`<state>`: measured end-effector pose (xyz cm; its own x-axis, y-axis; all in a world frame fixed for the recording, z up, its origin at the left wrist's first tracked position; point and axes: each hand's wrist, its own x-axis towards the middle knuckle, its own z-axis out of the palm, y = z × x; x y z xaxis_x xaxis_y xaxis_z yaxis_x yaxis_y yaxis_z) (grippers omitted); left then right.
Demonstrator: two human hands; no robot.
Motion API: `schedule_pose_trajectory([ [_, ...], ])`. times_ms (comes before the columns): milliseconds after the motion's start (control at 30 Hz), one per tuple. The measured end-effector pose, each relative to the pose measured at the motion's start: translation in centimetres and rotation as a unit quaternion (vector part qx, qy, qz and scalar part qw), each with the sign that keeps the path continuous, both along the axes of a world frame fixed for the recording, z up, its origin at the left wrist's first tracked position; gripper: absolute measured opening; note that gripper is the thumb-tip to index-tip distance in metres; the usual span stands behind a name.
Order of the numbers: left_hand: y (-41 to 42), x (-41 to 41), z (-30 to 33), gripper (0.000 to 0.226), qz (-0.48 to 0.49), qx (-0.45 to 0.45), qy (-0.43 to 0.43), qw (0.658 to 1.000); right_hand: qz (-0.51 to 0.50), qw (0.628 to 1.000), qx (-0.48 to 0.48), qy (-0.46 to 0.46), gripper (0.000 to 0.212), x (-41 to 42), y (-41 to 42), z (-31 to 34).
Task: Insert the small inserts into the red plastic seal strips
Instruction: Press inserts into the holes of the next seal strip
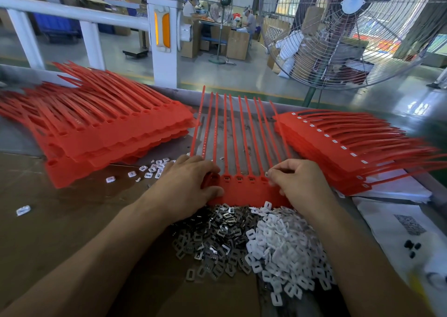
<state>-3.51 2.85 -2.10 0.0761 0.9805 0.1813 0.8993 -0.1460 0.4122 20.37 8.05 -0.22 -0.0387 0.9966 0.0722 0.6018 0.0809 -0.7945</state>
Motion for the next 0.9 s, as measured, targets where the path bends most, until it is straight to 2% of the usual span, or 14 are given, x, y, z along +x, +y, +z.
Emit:
schedule_pose_trajectory([
  [367, 0.1, -0.1, -0.1, 0.053, -0.003, -0.002, 0.001, 1.0, 0.026, 0.993, -0.014, -0.111, 0.015, -0.5, 0.4, 0.2],
  [900, 0.0, 0.0, 0.0, 0.053, 0.0, -0.003, 0.003, 1.0, -0.01, 0.993, 0.013, -0.119, 0.014, -0.9, 1.0, -0.7],
])
